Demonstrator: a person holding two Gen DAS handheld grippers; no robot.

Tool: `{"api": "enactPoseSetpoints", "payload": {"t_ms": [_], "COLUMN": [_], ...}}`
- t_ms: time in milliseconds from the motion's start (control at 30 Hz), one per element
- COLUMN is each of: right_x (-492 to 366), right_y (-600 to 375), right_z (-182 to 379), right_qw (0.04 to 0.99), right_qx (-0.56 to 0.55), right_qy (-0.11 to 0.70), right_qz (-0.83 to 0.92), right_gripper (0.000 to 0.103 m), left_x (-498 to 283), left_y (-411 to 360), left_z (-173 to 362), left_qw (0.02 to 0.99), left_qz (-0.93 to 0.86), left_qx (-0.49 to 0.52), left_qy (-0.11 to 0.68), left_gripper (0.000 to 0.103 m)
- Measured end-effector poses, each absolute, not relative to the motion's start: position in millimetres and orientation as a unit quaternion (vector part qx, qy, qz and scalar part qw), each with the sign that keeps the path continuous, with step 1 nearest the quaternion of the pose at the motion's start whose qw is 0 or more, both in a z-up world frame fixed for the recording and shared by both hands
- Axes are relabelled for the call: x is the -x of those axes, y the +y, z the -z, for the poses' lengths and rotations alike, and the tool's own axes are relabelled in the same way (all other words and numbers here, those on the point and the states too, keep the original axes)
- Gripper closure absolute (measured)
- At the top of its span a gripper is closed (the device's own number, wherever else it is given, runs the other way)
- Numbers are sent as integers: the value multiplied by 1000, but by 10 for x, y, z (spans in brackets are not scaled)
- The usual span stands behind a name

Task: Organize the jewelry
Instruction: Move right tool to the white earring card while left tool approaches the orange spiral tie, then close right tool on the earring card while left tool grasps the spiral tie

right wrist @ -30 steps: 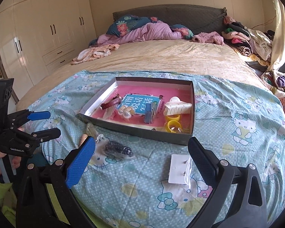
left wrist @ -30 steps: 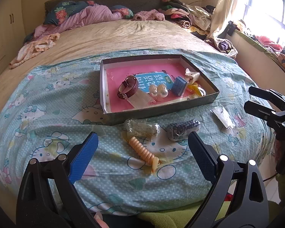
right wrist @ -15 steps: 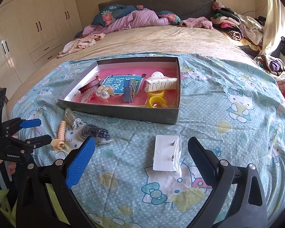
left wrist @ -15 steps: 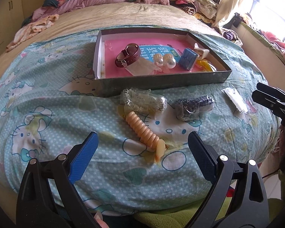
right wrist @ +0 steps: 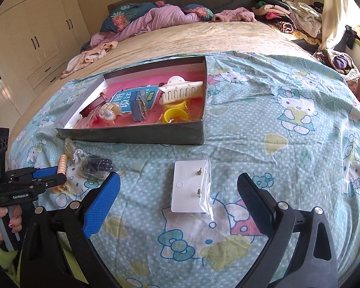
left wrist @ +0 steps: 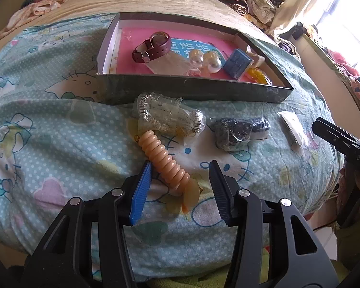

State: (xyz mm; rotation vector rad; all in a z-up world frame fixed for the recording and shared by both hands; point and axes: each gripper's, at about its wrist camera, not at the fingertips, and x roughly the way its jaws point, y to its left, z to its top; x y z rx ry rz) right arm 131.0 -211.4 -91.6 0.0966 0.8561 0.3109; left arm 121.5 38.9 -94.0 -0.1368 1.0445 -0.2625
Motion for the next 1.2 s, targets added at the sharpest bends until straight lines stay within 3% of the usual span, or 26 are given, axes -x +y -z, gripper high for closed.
{"api": "enactPoseSetpoints", "payload": {"t_ms": [233, 500, 567, 600, 667, 900, 1200], "right_x": [-1405, -1601, -1590, -1582, -1571, -1479, -1305], "right_y": [-2143, -2052, -1956, -1929, -1953, -2129, -1936], "right_z": [1064, 1353, 1390, 1401, 1384, 1254, 793], "right_qw": [893, 881, 888, 890, 891, 889, 901], "right_qx": [-44, -17, 33, 49, 45, -14, -14], "right_qy": [426, 455, 443, 438, 433, 430, 384], "right_qz": [-141, -128, -120, -120, -130, -158, -204], "right_gripper": [7, 23, 32, 37, 62, 64, 64], "left_x": [-1276, -1308, -1308, -1306, -1300, -1198, -1065], "left_y": [365, 367, 353, 351, 362, 385, 457], "left_z": [1066, 1083, 1080, 1076, 1063, 967, 644], "left_qw": [851, 852, 853, 855, 857, 866, 886], "left_qz": [116, 116, 114, 110, 105, 106, 107], "left_qx": [63, 64, 60, 57, 57, 50, 54], "left_qy": [508, 507, 505, 504, 501, 487, 447], "left_gripper": [63, 63, 63, 69, 74, 84, 88]}}
